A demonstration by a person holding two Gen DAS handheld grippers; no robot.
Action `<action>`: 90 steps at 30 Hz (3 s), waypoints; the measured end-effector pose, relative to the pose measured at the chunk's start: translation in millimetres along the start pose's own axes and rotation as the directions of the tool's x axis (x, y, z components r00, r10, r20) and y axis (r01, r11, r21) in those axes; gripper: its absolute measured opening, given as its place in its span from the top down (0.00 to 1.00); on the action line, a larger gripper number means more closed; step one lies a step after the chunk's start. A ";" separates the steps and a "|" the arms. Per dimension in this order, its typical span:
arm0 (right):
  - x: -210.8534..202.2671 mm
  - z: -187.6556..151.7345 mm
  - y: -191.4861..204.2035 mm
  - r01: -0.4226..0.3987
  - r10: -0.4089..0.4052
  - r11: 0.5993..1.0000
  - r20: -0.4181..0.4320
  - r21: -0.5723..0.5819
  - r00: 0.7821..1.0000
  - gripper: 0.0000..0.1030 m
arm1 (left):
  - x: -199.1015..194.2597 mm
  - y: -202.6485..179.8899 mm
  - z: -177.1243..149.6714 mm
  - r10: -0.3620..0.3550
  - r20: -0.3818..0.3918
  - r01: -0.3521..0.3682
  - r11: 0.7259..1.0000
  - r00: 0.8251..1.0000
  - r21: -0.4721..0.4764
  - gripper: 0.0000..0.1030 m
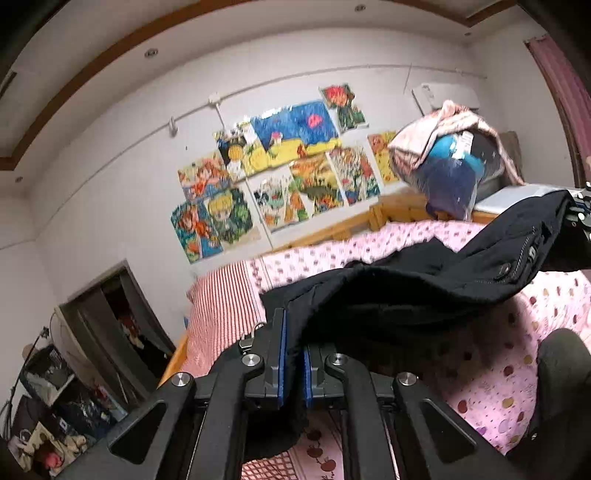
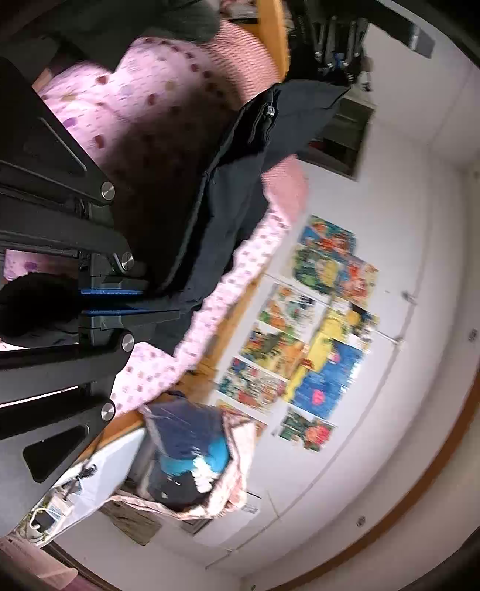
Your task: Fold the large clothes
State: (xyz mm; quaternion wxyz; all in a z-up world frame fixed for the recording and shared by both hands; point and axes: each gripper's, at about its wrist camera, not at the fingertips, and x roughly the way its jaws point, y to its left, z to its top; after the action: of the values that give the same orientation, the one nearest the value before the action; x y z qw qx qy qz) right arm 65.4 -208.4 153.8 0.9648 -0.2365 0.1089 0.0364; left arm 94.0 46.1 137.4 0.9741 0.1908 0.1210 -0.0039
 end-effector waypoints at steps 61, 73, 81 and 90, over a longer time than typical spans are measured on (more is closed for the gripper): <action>473.8 40.6 -9.7 0.071 -0.020 0.980 -0.261 0.188 0.965 0.95 | 466.3 18.2 38.9 -0.237 -0.372 0.175 0.965 0.898 -0.193 0.88; 465.4 15.0 -17.1 0.028 0.050 0.954 -0.249 0.298 0.967 0.47 | 428.3 49.7 41.9 -0.214 -0.260 0.141 0.951 0.941 -0.274 0.00; 398.3 10.0 -32.9 -0.102 0.181 0.913 -0.171 0.394 0.969 0.23 | 371.5 28.8 20.0 -0.292 -0.211 0.234 0.936 0.933 -0.264 0.00; 407.7 -29.2 4.1 -0.194 0.296 0.907 -0.240 0.374 0.924 0.21 | 397.4 5.3 -4.1 -0.201 -0.282 0.133 0.961 0.938 -0.244 0.00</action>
State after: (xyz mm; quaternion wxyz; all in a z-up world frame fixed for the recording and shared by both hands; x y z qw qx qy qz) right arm 456.3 -210.7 34.0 0.9519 -0.0516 0.2835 0.1038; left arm 479.1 67.9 41.4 0.9551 0.0682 0.2849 -0.0442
